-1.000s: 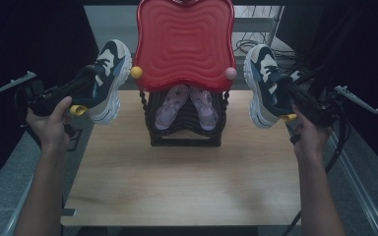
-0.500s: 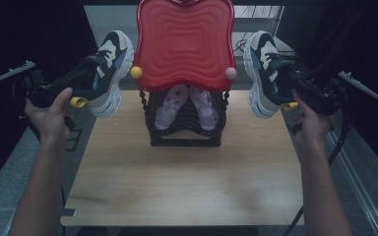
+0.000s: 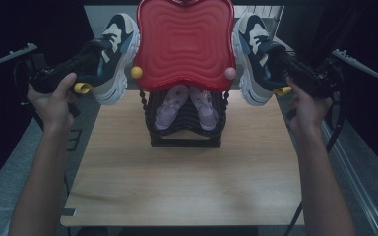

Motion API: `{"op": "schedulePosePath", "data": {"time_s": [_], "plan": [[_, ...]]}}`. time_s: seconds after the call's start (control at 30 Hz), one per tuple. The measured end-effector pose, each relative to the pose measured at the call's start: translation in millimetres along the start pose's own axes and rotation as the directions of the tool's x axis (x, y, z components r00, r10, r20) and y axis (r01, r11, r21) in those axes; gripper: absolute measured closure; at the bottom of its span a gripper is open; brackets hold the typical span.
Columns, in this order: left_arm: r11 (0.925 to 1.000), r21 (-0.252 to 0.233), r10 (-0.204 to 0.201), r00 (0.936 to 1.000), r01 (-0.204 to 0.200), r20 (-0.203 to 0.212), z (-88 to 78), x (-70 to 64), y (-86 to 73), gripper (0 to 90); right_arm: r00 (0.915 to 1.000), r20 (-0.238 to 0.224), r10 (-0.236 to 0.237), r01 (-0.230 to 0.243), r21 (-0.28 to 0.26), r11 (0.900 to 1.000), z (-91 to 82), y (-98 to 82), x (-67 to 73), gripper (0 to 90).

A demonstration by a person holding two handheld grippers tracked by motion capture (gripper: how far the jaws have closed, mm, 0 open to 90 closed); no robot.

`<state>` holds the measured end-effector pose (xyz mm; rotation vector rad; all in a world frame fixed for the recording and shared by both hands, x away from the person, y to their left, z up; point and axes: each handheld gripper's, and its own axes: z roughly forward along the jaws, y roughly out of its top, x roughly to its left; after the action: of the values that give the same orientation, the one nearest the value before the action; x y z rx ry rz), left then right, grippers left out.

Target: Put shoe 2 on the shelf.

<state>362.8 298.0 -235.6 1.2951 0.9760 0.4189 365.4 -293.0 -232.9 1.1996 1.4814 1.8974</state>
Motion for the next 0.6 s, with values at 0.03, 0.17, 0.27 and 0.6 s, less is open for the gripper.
{"op": "schedulePosePath", "data": {"time_s": [0.03,0.17,0.27,0.6], "plan": [[1.0000,-0.001,0.001,1.0000,-0.001,0.004,1.3,-1.0,1.1,69.6,1.0000,-0.004,-0.004,0.004,-0.001,1.000,1.4,2.0,2.2,71.2],[1.0000,0.002,-0.002,0.9998,0.002,0.021,10.0,-6.7,5.9,69.6,0.9998,-0.016,-0.010,0.010,-0.002,1.000,6.8,8.9,10.9,71.2],[1.0000,0.006,0.007,0.9998,-0.008,0.018,16.8,-11.9,10.8,69.6,0.9994,-0.032,-0.010,0.010,-0.001,1.000,12.5,13.0,17.5,71.2],[1.0000,0.008,0.002,0.9985,-0.003,0.054,43.5,-31.9,28.2,69.7,0.9967,-0.080,-0.017,0.018,0.007,1.000,35.4,22.7,43.1,71.2]]}}
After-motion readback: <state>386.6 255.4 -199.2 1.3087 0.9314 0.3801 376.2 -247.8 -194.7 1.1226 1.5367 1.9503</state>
